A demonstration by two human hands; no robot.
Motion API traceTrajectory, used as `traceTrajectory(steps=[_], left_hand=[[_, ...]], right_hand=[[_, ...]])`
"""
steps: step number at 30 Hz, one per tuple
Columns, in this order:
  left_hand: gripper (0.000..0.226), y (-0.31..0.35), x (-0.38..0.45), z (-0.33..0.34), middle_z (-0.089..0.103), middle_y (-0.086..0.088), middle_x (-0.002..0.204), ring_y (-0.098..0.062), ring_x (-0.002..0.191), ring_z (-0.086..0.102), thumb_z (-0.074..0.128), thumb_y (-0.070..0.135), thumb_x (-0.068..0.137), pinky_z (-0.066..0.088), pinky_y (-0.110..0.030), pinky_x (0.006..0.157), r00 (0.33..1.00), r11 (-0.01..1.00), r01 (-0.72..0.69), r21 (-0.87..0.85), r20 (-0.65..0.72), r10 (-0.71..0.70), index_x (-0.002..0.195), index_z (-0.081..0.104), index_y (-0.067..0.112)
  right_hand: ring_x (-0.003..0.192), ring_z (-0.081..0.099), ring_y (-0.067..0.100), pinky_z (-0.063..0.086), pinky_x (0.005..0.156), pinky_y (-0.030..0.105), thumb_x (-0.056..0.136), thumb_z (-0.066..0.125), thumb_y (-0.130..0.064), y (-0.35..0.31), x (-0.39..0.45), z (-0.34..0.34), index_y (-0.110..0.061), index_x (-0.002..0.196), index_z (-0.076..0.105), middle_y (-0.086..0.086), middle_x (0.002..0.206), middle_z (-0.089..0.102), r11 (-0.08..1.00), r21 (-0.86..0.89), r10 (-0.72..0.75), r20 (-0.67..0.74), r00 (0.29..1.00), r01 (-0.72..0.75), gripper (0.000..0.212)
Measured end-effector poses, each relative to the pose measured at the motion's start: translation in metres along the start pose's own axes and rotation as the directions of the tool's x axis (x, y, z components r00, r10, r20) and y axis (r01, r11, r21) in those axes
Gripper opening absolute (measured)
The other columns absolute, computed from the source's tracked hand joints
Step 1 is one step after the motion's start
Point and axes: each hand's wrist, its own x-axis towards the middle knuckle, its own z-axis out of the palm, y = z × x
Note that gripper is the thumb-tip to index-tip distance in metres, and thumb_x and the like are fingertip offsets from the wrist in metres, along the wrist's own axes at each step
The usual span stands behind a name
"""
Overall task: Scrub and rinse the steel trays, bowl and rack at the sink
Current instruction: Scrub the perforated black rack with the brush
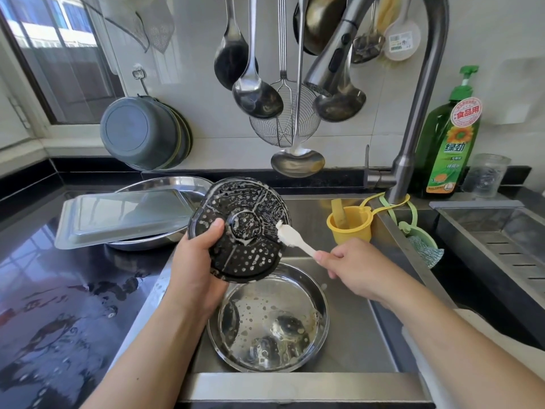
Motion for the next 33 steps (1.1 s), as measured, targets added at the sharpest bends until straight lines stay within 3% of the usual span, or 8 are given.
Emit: traceTrajectory(steps=[7, 13, 18, 22, 27, 29, 31, 33], left_hand=[[0.037, -0.007, -0.006, 0.004, 0.069, -0.024, 0.129, -0.041, 0.118, 0.068, 0.047, 0.006, 0.103, 0.053, -0.057, 0.103, 0.997, 0.996, 0.050, 0.069, 0.058, -0.054, 0.139, 0.056, 0.003], [0.038, -0.011, -0.005, 0.003, 0.070, -0.023, 0.127, -0.041, 0.118, 0.069, 0.050, 0.003, 0.102, 0.053, -0.056, 0.102, 0.997, 0.994, 0.015, 0.104, 0.073, -0.023, 0.139, 0.057, 0.002], [0.039, -0.007, -0.003, 0.000, 0.069, -0.024, 0.129, -0.042, 0.120, 0.067, 0.051, 0.004, 0.102, 0.050, -0.060, 0.106, 0.999, 0.997, 0.014, 0.075, 0.051, -0.018, 0.140, 0.056, 0.000], [0.034, -0.014, -0.007, 0.006, 0.071, -0.025, 0.124, -0.042, 0.114, 0.070, 0.051, 0.001, 0.101, 0.058, -0.054, 0.094, 0.995, 0.988, 0.033, 0.150, 0.087, -0.046, 0.135, 0.058, 0.000], [0.036, -0.008, -0.002, 0.000, 0.071, -0.024, 0.125, -0.042, 0.117, 0.069, 0.050, 0.004, 0.101, 0.054, -0.057, 0.100, 0.999, 0.996, 0.021, 0.085, 0.034, -0.024, 0.137, 0.058, 0.002], [0.037, -0.006, 0.001, -0.002, 0.071, -0.023, 0.126, -0.041, 0.117, 0.069, 0.049, 0.004, 0.102, 0.052, -0.058, 0.104, 1.000, 0.998, 0.020, 0.065, 0.014, -0.021, 0.138, 0.057, 0.002], [0.036, -0.008, -0.004, 0.003, 0.072, -0.022, 0.123, -0.039, 0.114, 0.071, 0.049, 0.004, 0.102, 0.057, -0.054, 0.097, 0.999, 0.995, 0.035, 0.092, 0.035, -0.039, 0.137, 0.058, 0.004], [0.035, -0.011, -0.007, 0.008, 0.073, -0.022, 0.121, -0.039, 0.112, 0.072, 0.050, 0.003, 0.102, 0.060, -0.052, 0.091, 0.998, 0.993, 0.034, 0.110, 0.048, -0.039, 0.135, 0.059, 0.004]], right_hand=[[0.041, 0.038, 0.006, 0.029, 0.051, 0.028, 0.101, 0.053, -0.052, -0.007, -0.001, 0.006, -0.017, 0.064, 0.061, -0.010, 0.034, 0.037, 0.999, 0.037, -0.040, -0.013, 0.999, 0.040, 0.052], [0.050, 0.044, 0.014, 0.031, 0.051, 0.029, 0.103, 0.051, -0.049, -0.006, 0.004, 0.000, -0.013, 0.068, 0.063, -0.007, 0.046, 0.045, 0.997, 0.079, 0.001, -0.122, 0.992, 0.009, 0.052], [0.046, 0.040, 0.013, 0.031, 0.052, 0.028, 0.099, 0.055, -0.055, -0.009, -0.003, 0.011, -0.016, 0.063, 0.064, -0.008, 0.042, 0.042, 1.000, -0.022, -0.014, 0.044, 0.999, 0.015, 0.053], [0.054, 0.041, 0.018, 0.031, 0.054, 0.030, 0.102, 0.051, -0.050, -0.010, 0.006, 0.007, 0.002, 0.079, 0.066, 0.002, 0.057, 0.046, 0.997, 0.039, -0.058, -0.180, 0.982, 0.067, 0.060], [0.049, 0.041, 0.014, 0.032, 0.053, 0.028, 0.100, 0.054, -0.052, -0.008, -0.001, 0.009, -0.016, 0.064, 0.063, -0.008, 0.046, 0.042, 0.999, -0.043, 0.011, 0.038, 0.999, -0.009, 0.052], [0.052, 0.041, 0.016, 0.031, 0.054, 0.029, 0.101, 0.054, -0.051, -0.008, 0.001, 0.010, -0.013, 0.066, 0.064, -0.005, 0.050, 0.043, 1.000, -0.029, -0.003, 0.002, 1.000, 0.003, 0.053], [0.053, 0.041, 0.017, 0.030, 0.054, 0.030, 0.102, 0.053, -0.048, -0.009, 0.004, 0.010, -0.005, 0.072, 0.065, -0.004, 0.051, 0.044, 0.999, 0.007, -0.044, -0.092, 0.995, 0.045, 0.054], [0.049, 0.039, 0.014, 0.029, 0.052, 0.029, 0.102, 0.053, -0.048, -0.010, 0.004, 0.008, -0.007, 0.069, 0.063, -0.009, 0.041, 0.041, 0.997, 0.024, -0.067, -0.099, 0.993, 0.070, 0.053]])
